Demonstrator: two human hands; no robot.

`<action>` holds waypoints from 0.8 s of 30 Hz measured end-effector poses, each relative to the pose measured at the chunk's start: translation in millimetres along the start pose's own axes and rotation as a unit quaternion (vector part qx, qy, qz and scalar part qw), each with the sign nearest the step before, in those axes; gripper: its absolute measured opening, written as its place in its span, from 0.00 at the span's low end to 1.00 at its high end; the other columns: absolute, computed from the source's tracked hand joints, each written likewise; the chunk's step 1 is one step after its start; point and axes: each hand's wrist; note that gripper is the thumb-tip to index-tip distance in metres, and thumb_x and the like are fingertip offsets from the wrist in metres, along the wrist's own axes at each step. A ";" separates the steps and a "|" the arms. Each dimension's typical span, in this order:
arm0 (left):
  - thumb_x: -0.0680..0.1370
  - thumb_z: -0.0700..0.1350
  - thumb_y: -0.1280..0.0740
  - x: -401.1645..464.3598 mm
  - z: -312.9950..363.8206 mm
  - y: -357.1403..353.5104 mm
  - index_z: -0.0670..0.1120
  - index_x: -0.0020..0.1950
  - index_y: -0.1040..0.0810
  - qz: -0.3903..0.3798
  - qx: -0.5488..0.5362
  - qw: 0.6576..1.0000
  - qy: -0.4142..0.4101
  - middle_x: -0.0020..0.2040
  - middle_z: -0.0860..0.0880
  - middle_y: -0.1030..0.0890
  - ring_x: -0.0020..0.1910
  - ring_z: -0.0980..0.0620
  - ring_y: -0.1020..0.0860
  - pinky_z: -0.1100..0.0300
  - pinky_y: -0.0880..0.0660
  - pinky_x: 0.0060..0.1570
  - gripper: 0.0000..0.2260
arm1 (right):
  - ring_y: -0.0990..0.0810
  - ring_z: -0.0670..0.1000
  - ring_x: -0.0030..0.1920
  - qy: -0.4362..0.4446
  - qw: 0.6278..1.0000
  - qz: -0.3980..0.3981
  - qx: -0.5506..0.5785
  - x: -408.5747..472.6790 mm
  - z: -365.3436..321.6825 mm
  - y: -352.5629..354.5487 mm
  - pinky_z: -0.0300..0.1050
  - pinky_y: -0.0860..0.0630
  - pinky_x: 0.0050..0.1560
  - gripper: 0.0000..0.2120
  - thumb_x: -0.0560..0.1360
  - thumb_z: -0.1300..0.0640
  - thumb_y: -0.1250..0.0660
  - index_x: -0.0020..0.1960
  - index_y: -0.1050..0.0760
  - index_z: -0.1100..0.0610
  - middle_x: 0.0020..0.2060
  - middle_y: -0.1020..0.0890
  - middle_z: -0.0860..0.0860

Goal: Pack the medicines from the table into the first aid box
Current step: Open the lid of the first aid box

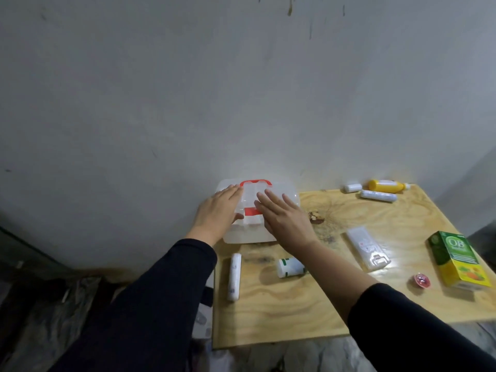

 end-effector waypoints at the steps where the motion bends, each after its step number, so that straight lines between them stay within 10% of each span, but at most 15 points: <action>1: 0.79 0.50 0.35 1.6 -0.8 6.1 0.46 0.79 0.43 0.005 0.001 1.000 -0.002 0.79 0.51 0.39 0.77 0.52 0.40 0.56 0.35 0.70 0.31 | 0.23 0.56 0.65 -0.004 1.000 0.004 0.000 3.1 1.6 4.7 0.57 0.23 0.60 0.22 0.69 0.59 0.25 0.63 0.22 0.58 0.63 0.20 0.54; 11: 0.81 0.50 0.38 31.8 -6.6 48.9 0.45 0.69 0.29 0.058 -0.014 0.998 0.020 0.68 0.49 0.25 0.66 0.48 0.26 0.53 0.27 0.57 0.18 | 0.48 0.51 0.78 -0.339 0.929 -0.066 0.131 -9.2 16.4 14.5 0.47 0.46 0.76 0.36 0.79 0.45 0.41 0.78 0.55 0.58 0.78 0.47 0.53; 24: 0.82 0.43 0.40 91.4 -15.4 56.3 0.44 0.71 0.30 0.075 -0.045 0.993 0.076 0.70 0.47 0.26 0.65 0.44 0.25 0.51 0.26 0.57 0.17 | 0.48 0.52 0.78 -0.348 0.887 -0.236 0.192 -7.5 11.6 -9.0 0.53 0.46 0.77 0.32 0.80 0.45 0.46 0.78 0.50 0.59 0.79 0.51 0.52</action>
Point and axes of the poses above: each hand's wrist, its own x-axis towards the middle knuckle, its own y-axis out of the back of the hand, z = x × y
